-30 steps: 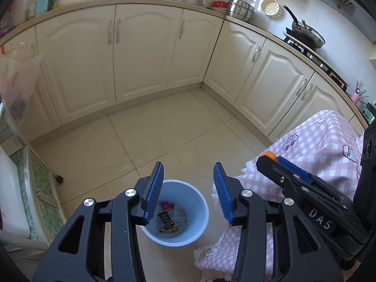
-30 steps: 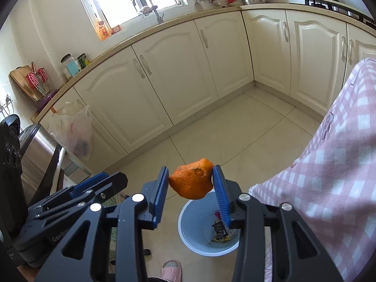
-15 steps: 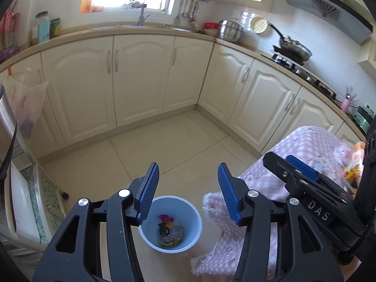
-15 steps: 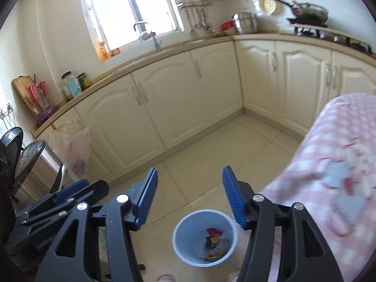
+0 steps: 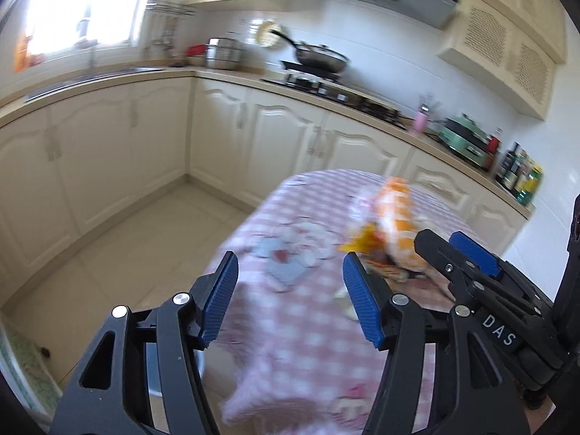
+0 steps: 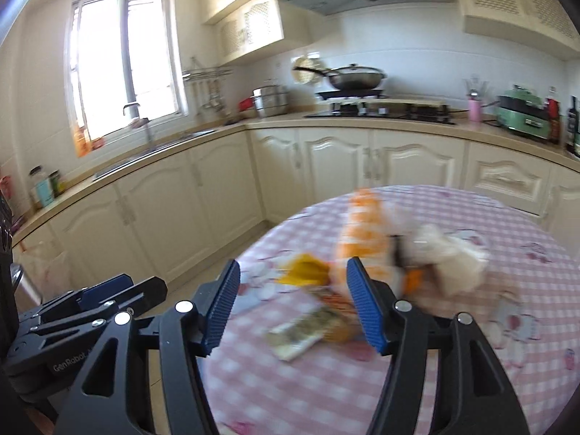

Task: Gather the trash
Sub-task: 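Grasp the orange-white bread bag with the left tool while the right tool grasps the white tissue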

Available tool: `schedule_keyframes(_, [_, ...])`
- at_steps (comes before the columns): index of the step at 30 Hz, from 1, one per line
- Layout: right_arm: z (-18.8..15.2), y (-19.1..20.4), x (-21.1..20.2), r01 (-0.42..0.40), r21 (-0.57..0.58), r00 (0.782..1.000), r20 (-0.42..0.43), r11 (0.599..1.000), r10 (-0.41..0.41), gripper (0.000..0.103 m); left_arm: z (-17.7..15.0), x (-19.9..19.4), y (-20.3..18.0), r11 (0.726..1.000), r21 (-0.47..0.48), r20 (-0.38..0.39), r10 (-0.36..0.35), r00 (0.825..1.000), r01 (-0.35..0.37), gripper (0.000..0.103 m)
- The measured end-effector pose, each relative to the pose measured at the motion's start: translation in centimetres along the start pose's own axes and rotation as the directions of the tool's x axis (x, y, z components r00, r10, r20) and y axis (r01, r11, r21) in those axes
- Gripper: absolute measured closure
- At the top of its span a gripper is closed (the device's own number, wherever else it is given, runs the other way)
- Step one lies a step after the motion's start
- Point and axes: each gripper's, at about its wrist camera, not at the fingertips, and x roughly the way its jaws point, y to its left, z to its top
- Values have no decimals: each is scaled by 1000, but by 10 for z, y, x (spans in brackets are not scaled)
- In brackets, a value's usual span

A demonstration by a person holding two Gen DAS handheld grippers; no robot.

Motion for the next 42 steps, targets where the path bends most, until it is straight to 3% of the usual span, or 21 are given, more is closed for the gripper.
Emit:
schedule_keyframes(4, [-4, -58, -16, 74, 75, 997, 8, 994, -75, 42, 1, 22, -43, 996, 39, -39, -75, 996, 77, 44])
schedule_keyframes(8, [-7, -102, -19, 121, 132, 992, 3, 984, -122, 42, 3, 45, -73, 992, 71, -71, -95, 993, 100, 44])
schedule_keyframes(19, [-14, -150, 14, 169, 204, 984, -91, 964, -153, 40, 2, 97, -94, 995, 42, -149, -81, 986, 88, 44])
schedule_keyframes(22, [-15, -158, 30, 168, 223, 981, -132, 960, -141, 39, 4, 107, -98, 995, 37, -165, -87, 983, 94, 55])
schedule_keyframes(23, [-15, -161, 35, 161, 236, 982, -139, 958, -131, 39, 4, 110, -98, 994, 37, -169, -96, 981, 104, 68])
schedule_keyframes(25, [-13, -166, 45, 146, 262, 982, -157, 954, -107, 39, 5, 113, -101, 993, 43, -166, -97, 981, 105, 75])
schedule_keyframes(34, [-10, -175, 82, 109, 321, 973, -229, 941, -35, 40, 10, 99, -105, 985, 46, -96, -160, 982, 165, 81])
schedule_keyframes(36, [-10, -176, 81, 95, 330, 975, -222, 939, -20, 50, 12, 96, -106, 982, 48, -84, -180, 980, 185, 81])
schedule_keyframes(38, [-9, -175, 81, 90, 324, 976, -218, 942, -18, 82, 14, 89, -108, 979, 48, -63, -196, 979, 199, 81])
schedule_keyframes(42, [-10, -171, 73, 85, 311, 978, -205, 946, -21, 93, 18, 77, -106, 975, 44, -30, -217, 976, 218, 81])
